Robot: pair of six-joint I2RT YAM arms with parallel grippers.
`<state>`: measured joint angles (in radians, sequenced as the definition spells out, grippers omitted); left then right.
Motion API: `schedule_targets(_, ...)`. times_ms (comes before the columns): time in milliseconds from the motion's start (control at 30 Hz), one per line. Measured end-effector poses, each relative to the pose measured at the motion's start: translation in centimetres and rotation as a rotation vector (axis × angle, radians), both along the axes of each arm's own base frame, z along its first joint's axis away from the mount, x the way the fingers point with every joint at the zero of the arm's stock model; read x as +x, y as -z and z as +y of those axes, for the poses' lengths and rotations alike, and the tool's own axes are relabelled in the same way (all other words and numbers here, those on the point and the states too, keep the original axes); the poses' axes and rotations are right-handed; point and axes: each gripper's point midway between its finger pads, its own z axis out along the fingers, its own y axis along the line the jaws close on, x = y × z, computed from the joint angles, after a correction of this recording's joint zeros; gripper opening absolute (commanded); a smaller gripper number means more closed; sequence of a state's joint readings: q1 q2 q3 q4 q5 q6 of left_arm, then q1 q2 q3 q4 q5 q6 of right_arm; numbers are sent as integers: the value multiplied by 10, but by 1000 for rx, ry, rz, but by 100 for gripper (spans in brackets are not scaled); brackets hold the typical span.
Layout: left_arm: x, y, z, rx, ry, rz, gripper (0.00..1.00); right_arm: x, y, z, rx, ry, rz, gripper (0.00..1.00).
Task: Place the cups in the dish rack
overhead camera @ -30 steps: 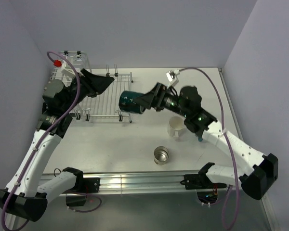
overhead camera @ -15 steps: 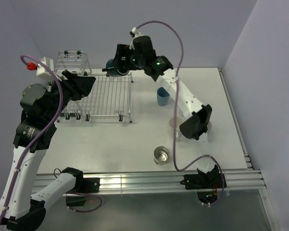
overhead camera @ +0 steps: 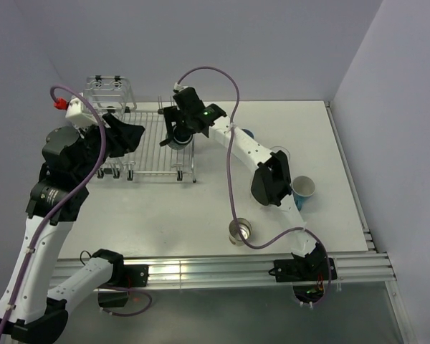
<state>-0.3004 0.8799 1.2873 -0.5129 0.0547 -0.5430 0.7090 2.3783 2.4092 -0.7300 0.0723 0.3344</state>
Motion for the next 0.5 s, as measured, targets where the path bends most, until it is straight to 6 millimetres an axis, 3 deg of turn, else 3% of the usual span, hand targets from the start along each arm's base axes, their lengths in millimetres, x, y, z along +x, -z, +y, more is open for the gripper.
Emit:
schedule_targets(233,4,23,-1,23,3,47,59,-11,4,6,-58,-37,-18,0)
schedule_targets(500,4,26,-2,25,7,54,59,-19,11,1,-106,-54,4,0)
